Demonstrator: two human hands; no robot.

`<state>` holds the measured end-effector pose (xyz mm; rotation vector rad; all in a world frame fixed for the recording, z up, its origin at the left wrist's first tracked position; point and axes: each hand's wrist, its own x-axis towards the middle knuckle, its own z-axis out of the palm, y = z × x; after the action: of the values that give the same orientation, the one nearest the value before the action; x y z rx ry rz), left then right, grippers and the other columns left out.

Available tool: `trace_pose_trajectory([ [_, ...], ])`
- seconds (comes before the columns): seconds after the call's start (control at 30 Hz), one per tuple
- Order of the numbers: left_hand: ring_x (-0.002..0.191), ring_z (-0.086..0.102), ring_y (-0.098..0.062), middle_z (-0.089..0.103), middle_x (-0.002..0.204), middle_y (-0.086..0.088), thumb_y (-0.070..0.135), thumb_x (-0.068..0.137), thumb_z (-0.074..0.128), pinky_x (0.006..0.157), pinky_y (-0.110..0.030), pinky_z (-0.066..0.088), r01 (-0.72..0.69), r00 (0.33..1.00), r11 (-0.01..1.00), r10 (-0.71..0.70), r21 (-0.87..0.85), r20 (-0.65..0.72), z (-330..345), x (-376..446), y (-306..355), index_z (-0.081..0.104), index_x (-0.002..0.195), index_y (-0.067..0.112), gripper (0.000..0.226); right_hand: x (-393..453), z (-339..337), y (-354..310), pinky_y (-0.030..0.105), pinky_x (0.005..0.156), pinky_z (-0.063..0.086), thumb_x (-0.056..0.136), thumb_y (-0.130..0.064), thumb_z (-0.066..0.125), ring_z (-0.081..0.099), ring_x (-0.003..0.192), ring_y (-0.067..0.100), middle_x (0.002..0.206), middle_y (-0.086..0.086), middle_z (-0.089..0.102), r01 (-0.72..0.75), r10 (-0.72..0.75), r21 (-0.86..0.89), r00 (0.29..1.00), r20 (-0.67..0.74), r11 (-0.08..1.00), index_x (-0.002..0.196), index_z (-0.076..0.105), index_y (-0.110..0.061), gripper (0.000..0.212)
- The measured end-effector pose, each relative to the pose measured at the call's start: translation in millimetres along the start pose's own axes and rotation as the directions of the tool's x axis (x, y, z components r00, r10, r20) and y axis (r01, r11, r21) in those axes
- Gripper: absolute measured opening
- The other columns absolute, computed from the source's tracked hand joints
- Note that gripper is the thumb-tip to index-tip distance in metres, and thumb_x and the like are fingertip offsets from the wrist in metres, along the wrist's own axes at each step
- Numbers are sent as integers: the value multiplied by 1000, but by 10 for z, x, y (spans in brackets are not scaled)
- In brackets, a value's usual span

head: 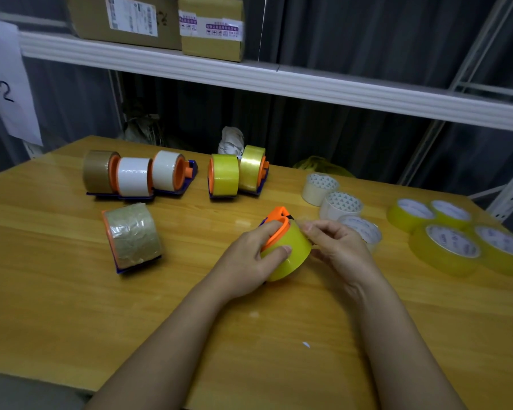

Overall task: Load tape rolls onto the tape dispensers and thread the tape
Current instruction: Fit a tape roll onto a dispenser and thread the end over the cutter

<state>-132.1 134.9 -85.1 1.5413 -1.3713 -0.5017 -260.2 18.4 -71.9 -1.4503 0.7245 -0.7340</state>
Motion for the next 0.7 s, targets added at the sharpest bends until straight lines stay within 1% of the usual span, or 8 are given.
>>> trace_pose_trajectory([
  [0.13, 89, 60, -19, 64, 102, -7, 40, 83, 52, 79, -44, 50, 5, 1000, 999, -5, -35, -17, -17, 5, 18, 54, 112, 34, 30, 4, -23, -11, 24, 65, 43, 59, -37, 74, 59, 69, 6, 75, -5, 69, -19, 19, 19, 1000, -3, 1000, 79, 71, -17, 29],
  [0.27, 81, 62, -21, 64, 91, -8, 41, 82, 55, 73, -45, 51, 17, 999, 998, -19, -57, -35, -23, 0, 39, 62, 102, 22, 29, 11, -27, -3, 23, 58, 40, 55, -42, 77, 56, 61, 5, 71, -3, 67, -61, 60, 48, 998, 14, 997, 74, 71, -18, 32],
  [0.33, 78, 63, -31, 66, 85, -14, 45, 82, 58, 69, -49, 51, 26, 998, 992, -33, -123, -52, -31, -5, 44, 67, 92, 22, 27, 17, -28, 4, 19, 53, 40, 66, -36, 79, 54, 58, 5, 75, 2, 65, -70, 69, 73, 998, 5, 995, 73, 70, -17, 22],
  [0.4, 72, 60, -41, 62, 77, -24, 54, 78, 61, 61, -50, 49, 38, 996, 984, -52, -172, -77, -47, 18, 25, 69, 83, 12, 43, 19, -14, -7, 14, 47, 40, 78, -21, 76, 53, 53, 2, 76, 5, 63, -58, 61, 85, 998, -31, 995, 73, 69, -12, 13],
  [0.47, 60, 53, -32, 54, 67, -20, 62, 71, 61, 57, -42, 43, 47, 991, 980, -70, -194, -114, -66, 37, 20, 63, 79, -2, 64, 35, 4, 14, 12, 50, 42, 80, -15, 76, 55, 53, 0, 69, 1, 63, -27, 31, 63, 997, -77, 998, 73, 68, -9, 12],
  [0.53, 59, 46, -21, 48, 64, -13, 65, 72, 62, 58, -34, 36, 74, 985, 972, -106, -221, -135, -78, 53, 20, 55, 71, -8, 74, 50, 27, 45, 18, 64, 49, 79, -15, 77, 61, 67, 6, 72, 3, 67, 11, -6, 39, 993, -118, 999, 74, 69, -6, 13],
  [0.6, 57, 44, -19, 44, 60, -11, 66, 77, 59, 59, -31, 34, 110, 975, 965, -151, -238, -163, -88, 62, 33, 49, 58, 1, 68, 58, 54, 71, 22, 72, 49, 78, -16, 78, 62, 75, 12, 77, 6, 68, 34, -33, 5, 989, -143, 999, 74, 71, -6, 13],
  [0.7, 52, 45, -18, 43, 51, -4, 63, 75, 49, 60, -29, 36, 162, 948, 949, -226, -271, -223, -97, 96, 37, 40, 46, 19, 53, 76, 71, 79, 16, 65, 46, 79, -16, 78, 62, 72, 8, 75, 5, 69, 43, -47, -26, 986, -160, 999, 72, 71, -8, 13],
])
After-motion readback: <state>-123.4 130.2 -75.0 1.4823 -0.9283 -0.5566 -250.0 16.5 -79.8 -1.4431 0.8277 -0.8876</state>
